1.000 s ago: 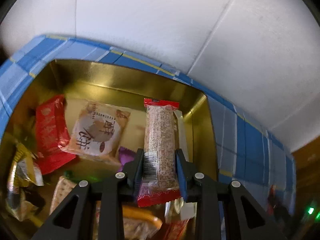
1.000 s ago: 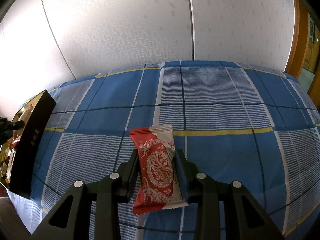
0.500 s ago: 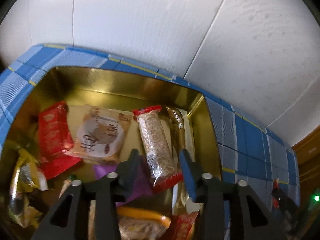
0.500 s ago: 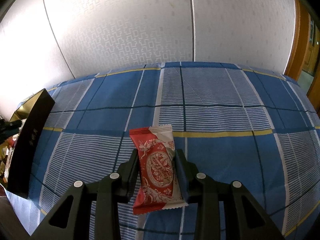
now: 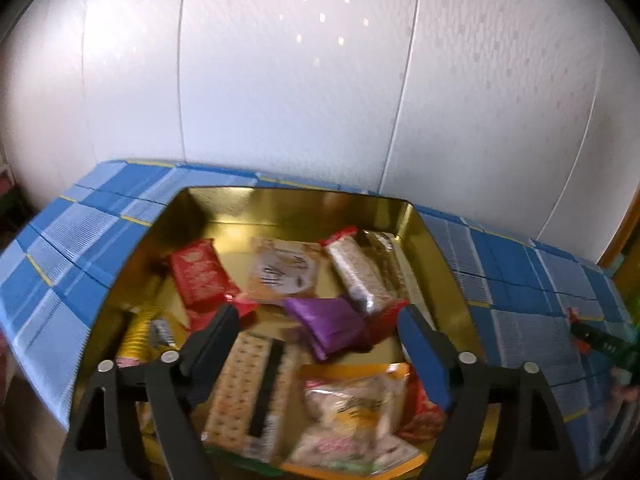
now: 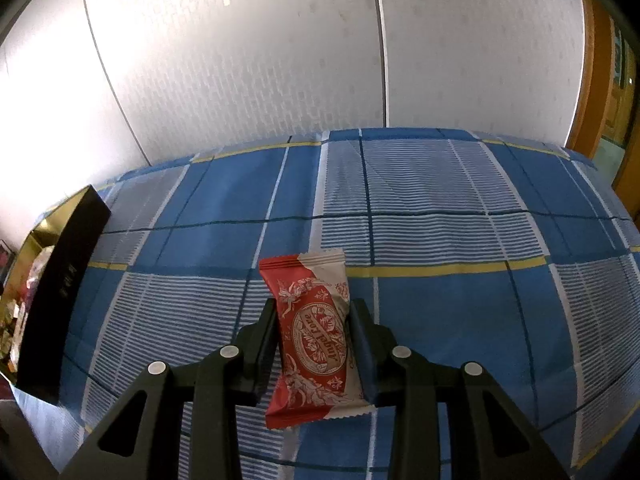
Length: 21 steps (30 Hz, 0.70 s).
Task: Organize snacks
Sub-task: 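Carry the patterned cake into the gold tin and open the right gripper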
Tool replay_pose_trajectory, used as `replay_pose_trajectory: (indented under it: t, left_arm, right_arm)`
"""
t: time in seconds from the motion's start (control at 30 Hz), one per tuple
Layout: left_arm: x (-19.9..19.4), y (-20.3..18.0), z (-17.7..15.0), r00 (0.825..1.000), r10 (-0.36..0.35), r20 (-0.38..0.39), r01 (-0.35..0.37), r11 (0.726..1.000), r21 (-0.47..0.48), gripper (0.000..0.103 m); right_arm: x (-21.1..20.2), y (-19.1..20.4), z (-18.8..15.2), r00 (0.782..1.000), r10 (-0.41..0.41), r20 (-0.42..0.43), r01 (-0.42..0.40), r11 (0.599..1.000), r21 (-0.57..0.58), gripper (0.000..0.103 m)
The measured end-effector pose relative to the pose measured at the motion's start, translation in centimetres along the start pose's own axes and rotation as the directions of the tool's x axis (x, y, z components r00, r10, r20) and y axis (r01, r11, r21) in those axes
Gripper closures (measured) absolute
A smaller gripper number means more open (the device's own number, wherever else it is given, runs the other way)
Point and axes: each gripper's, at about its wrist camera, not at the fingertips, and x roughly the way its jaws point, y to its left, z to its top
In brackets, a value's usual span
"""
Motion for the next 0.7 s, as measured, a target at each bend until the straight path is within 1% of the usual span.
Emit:
replay_pose_trajectory:
  t: [0.07, 0.1, 0.13, 0.2, 0.3, 0.37, 0.47, 0.53, 0.7]
  left_arm:
    - [-0.5, 0.7, -0.8, 0.999, 0.015, 0.03, -0.015, 1.0, 0.003, 0.017]
    - [-0.7, 1.3, -1.2, 0.999, 0.024, 0.036, -0.023, 1.0, -0.018, 0.014]
    - [-0.8, 1.9, -1.4, 0.999, 0.018, 0.029, -0.017, 0.999, -0.052, 0.014]
    - [-1.2, 3.2, -1.4, 0.999, -0.01, 0.039, 0.014, 0.994, -0.104, 0.012]
    - [-1.6, 4.3, -1.4, 0.998, 0.017, 0.059, -0.009, 0.992, -0.129, 0.009]
    - [-1.8, 4.7, -1.5, 0.998, 0.021, 0.064, -0.013, 0.991, -0.133, 0.008]
    - [-2.0, 5.1, -1.7, 0.996, 0.06, 0.068, -0.052, 0.992, -0.119, 0.005]
    - [-2.2, 5.5, -1.8, 0.995, 0.072, 0.064, -0.064, 0.991, -0.116, 0.002]
    - [-2.2, 6.5, -1.9, 0.992, 0.114, 0.047, -0.107, 0.986, -0.125, 0.001]
  right_arm:
    - [-0.3, 0.5, -0.1, 1.0, 0.018, 0.017, -0.018, 1.0, -0.002, 0.068]
    - [-0.5, 0.9, -0.3, 0.999, 0.031, 0.025, -0.031, 0.999, -0.006, 0.068]
    - [-0.7, 1.2, -0.5, 0.999, 0.04, 0.031, -0.04, 0.999, -0.011, 0.068]
    - [-1.0, 2.2, -0.9, 0.998, 0.052, 0.048, -0.05, 0.998, -0.033, 0.068]
    - [-1.2, 3.8, -1.7, 0.995, 0.073, 0.06, -0.069, 0.995, -0.074, 0.068]
    - [-1.3, 4.8, -2.3, 0.993, 0.099, 0.059, -0.094, 0.992, -0.086, 0.068]
    - [-1.5, 6.3, -3.4, 0.991, 0.126, 0.046, -0.121, 0.988, -0.091, 0.068]
    - [-1.7, 7.2, -3.9, 0.988, 0.148, 0.035, -0.143, 0.985, -0.098, 0.068]
    - [-2.9, 10.6, -4.4, 0.978, 0.207, 0.033, -0.2, 0.97, -0.141, 0.068]
